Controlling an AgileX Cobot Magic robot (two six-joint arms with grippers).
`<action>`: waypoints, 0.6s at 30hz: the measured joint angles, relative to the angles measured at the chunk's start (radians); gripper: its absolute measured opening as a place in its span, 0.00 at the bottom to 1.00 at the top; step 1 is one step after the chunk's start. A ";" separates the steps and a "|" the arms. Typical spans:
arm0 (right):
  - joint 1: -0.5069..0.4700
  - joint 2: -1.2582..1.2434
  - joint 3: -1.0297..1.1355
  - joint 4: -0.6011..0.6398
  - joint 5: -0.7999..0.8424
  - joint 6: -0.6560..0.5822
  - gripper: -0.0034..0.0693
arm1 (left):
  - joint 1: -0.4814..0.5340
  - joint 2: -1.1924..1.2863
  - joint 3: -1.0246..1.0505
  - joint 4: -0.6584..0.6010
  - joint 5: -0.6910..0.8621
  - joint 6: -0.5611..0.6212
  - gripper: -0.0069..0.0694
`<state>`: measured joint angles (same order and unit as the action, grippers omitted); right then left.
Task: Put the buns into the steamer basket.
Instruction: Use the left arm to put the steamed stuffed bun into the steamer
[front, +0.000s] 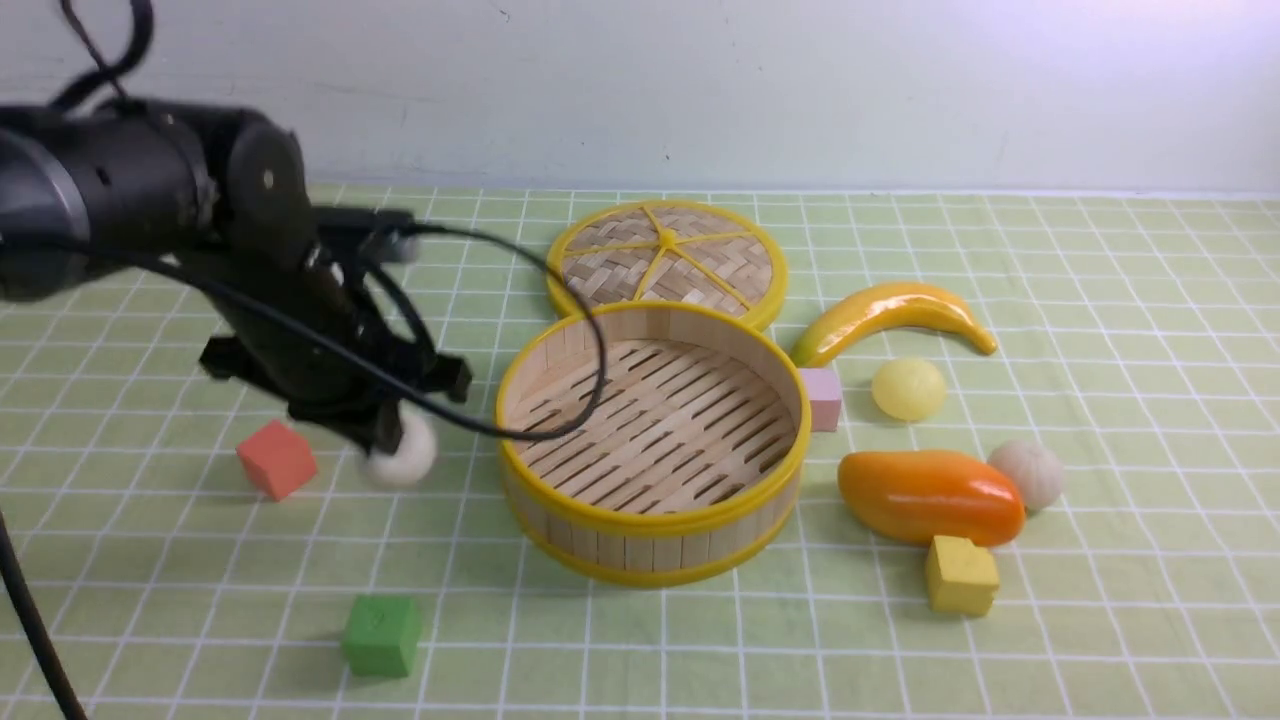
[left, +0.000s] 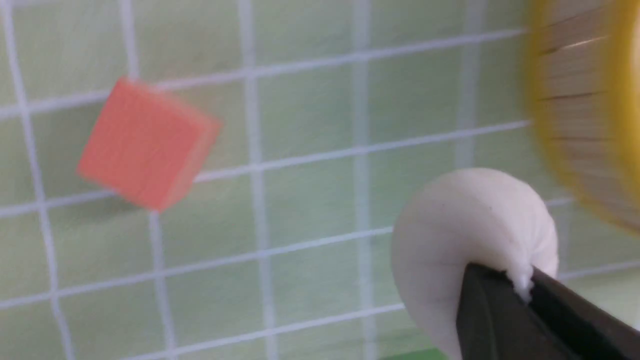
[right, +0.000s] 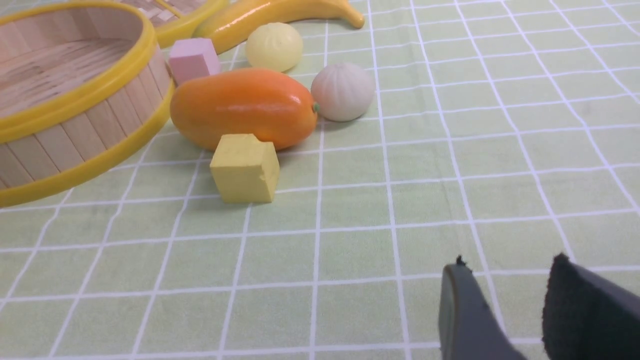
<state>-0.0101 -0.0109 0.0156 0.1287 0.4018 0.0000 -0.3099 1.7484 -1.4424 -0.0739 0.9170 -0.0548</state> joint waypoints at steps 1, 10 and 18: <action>0.000 0.000 0.000 0.000 0.000 0.000 0.38 | -0.021 -0.008 -0.039 -0.029 0.014 0.020 0.08; 0.000 0.000 0.000 0.000 0.000 0.000 0.38 | -0.197 0.178 -0.244 -0.085 0.062 0.055 0.08; 0.000 0.000 0.000 0.000 0.000 0.000 0.38 | -0.221 0.364 -0.319 -0.032 0.088 0.055 0.23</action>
<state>-0.0101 -0.0109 0.0156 0.1287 0.4018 0.0000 -0.5311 2.1122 -1.7614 -0.1059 1.0048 0.0000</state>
